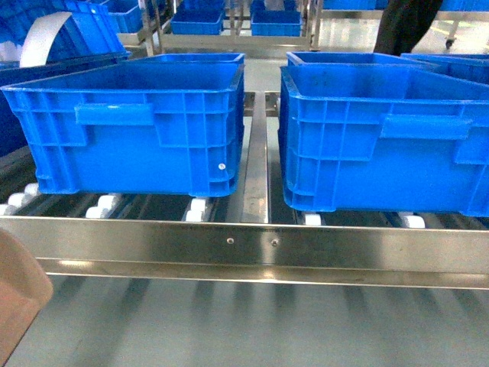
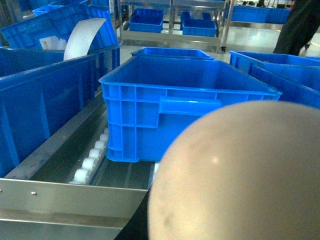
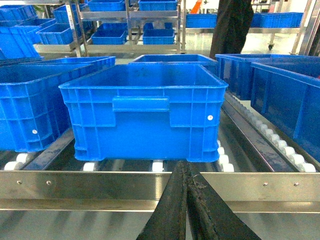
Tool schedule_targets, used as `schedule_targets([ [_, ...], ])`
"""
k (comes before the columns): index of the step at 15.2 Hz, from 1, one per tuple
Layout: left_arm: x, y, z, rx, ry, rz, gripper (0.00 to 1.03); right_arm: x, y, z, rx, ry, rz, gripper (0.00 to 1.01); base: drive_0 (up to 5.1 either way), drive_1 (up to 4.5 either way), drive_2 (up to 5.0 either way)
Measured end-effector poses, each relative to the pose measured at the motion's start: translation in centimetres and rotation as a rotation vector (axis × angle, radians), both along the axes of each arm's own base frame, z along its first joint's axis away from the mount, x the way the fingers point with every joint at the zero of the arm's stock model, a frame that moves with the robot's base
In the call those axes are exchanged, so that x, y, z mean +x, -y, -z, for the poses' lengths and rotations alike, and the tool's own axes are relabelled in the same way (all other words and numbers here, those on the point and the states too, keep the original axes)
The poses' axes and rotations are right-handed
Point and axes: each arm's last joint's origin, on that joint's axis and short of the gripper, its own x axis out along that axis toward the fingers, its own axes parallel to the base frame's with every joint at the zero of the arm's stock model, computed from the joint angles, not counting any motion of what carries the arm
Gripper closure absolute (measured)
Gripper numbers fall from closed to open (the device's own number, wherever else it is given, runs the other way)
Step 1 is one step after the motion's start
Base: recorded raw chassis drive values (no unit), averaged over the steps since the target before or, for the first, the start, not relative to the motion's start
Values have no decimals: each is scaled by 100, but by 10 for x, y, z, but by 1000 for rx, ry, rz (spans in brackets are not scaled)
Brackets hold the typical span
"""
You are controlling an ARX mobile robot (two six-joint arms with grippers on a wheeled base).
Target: Place part in tray to right shelf
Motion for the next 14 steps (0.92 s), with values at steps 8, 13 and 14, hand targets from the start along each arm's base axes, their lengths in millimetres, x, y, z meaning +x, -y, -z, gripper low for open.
schedule_targets([
  [8,-34,-14,15,1,13,2,91,-13,0,3,0,-10,0,99,0,0,0],
  [13,-46,-14,17,1,38,3,91,-13,0,3,0,-10,0,99,0,0,0],
  [14,-48,-14,18,1,30,4,91,-13,0,3,0,-10,0,99,0,0,0],
])
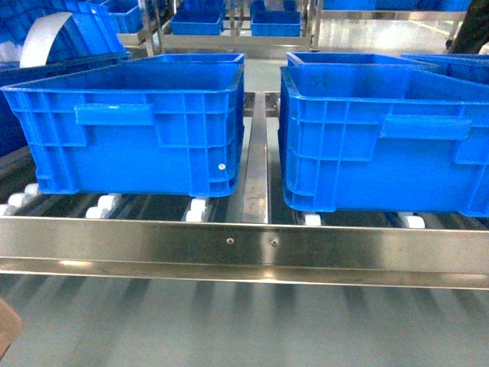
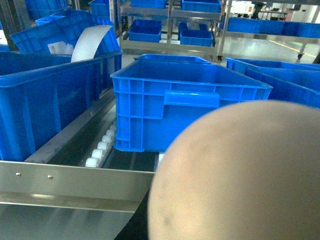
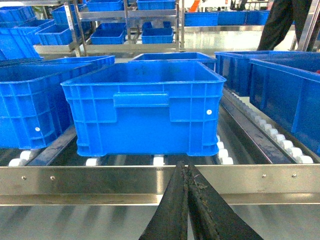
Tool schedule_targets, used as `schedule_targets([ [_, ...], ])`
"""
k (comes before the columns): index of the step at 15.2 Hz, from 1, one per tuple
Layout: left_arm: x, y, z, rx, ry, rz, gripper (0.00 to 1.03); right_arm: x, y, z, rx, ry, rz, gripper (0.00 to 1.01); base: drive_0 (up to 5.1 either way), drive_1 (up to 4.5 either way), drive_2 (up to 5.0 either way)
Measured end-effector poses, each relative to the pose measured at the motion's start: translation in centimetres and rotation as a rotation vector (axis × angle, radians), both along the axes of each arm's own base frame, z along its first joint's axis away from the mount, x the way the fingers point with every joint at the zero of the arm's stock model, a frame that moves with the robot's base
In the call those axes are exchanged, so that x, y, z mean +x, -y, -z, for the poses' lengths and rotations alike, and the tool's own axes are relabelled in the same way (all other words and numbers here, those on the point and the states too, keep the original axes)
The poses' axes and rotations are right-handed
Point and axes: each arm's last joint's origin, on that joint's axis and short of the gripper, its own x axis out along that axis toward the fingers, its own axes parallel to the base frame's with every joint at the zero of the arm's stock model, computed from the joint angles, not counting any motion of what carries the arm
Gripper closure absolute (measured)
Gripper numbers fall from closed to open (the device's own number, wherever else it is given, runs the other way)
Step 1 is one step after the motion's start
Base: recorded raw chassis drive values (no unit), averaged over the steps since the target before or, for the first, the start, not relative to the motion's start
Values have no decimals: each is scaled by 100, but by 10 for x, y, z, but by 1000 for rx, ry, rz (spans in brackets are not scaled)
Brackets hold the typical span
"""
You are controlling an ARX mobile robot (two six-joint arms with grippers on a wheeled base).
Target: Place part in tray to right shelf
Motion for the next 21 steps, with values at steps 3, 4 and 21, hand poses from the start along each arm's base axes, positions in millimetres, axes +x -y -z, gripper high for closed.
schedule_targets([
  [3,-5,0,-1,0,5,0,91,0,0,0,0,0,0,99,0,0,0],
  [4,-7,0,0,0,1,0,91,0,0,0,0,0,0,99,0,0,0],
  [21,-24,0,3,0,-6,0,91,0,0,0,0,0,0,34,0,0,0],
])
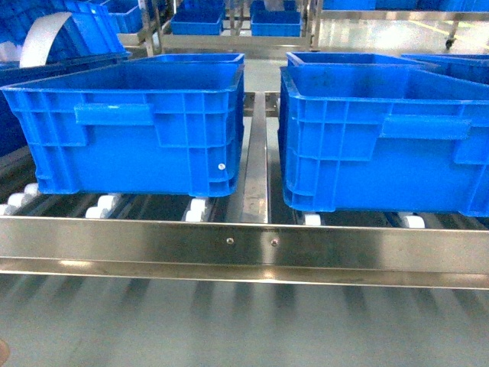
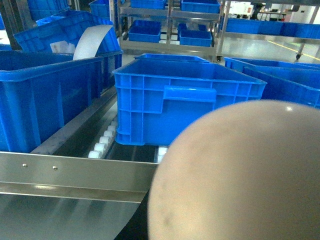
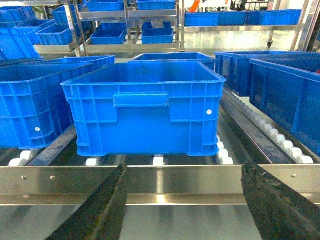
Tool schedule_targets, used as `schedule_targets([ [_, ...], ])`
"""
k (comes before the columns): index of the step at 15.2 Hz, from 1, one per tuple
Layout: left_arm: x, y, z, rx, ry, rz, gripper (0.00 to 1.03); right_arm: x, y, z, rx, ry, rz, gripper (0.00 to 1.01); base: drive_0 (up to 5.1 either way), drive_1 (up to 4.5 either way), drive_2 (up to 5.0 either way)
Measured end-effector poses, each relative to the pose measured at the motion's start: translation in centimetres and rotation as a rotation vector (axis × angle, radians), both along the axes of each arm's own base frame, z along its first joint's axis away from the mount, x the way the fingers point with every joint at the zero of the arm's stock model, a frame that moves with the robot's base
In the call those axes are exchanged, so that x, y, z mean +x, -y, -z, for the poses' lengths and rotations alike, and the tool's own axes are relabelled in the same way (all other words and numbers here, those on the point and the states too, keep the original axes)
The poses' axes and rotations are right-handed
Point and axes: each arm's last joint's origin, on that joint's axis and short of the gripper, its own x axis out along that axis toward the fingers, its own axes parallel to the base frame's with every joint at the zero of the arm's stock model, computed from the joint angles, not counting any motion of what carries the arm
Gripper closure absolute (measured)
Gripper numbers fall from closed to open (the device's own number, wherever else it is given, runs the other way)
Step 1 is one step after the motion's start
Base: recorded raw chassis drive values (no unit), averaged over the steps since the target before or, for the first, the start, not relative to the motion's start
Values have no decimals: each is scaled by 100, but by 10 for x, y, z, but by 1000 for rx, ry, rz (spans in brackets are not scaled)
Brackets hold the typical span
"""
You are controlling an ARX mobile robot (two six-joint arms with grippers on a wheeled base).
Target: Place part in tray to right shelf
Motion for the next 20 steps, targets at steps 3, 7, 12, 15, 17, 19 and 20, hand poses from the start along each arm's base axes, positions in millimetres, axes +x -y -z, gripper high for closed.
schedule_targets([
  [3,0,0,0,0,0,0,91,0,0,0,0,0,0,8,0,0,0],
  [7,0,0,0,0,0,0,91,0,0,0,0,0,0,3,0,0,0],
  [12,0,0,0,0,0,0,91,0,0,0,0,0,0,3,0,0,0],
  [15,0,0,0,0,0,0,91,0,0,0,0,0,0,3,0,0,0],
  [17,0,0,0,0,0,0,91,0,0,0,0,0,0,3,0,0,0],
  [19,0,0,0,0,0,0,91,0,0,0,0,0,0,3,0,0,0],
  [20,0,0,0,0,0,0,91,0,0,0,0,0,0,3,0,0,0],
])
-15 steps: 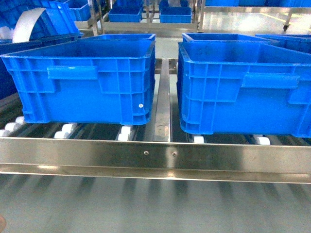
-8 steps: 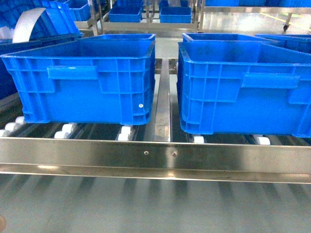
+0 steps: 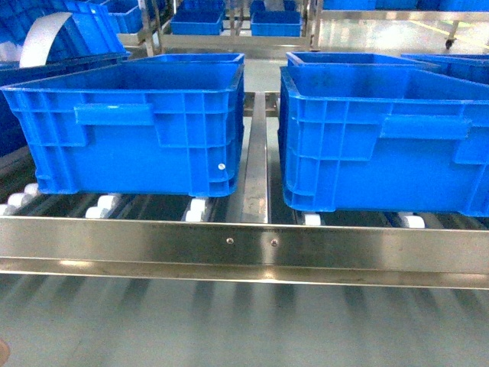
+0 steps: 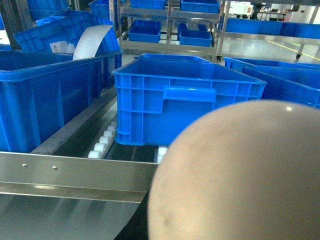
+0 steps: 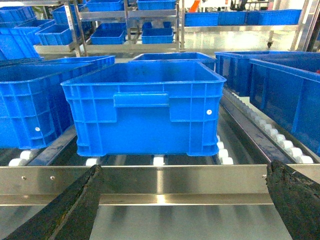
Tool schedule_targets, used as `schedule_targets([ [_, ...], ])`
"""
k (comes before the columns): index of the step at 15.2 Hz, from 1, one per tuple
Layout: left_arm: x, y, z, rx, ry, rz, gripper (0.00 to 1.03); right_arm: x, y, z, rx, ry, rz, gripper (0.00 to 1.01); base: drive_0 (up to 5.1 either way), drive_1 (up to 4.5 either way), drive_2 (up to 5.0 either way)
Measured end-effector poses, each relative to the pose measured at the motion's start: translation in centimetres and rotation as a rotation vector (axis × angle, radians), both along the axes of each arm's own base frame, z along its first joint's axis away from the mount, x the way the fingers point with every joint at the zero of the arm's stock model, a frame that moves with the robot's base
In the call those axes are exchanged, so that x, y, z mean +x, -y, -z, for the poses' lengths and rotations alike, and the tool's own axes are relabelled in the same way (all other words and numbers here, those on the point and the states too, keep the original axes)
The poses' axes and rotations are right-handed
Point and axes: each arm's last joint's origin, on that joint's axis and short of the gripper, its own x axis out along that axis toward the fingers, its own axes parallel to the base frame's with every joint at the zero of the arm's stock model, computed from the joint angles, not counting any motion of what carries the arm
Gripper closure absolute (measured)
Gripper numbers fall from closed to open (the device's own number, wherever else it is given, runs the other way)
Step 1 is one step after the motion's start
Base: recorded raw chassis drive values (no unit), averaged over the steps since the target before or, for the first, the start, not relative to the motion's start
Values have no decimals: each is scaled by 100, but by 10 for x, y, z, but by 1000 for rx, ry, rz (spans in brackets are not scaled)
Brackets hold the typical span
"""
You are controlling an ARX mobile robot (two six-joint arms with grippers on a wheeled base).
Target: Place part in tray to right shelf
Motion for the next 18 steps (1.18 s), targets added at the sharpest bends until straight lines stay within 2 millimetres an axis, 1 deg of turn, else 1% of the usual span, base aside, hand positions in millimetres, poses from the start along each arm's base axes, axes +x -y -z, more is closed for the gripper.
schedule_targets([
  [18,0,0,0,0,0,0,91,0,0,0,0,0,0,3,0,0,0],
])
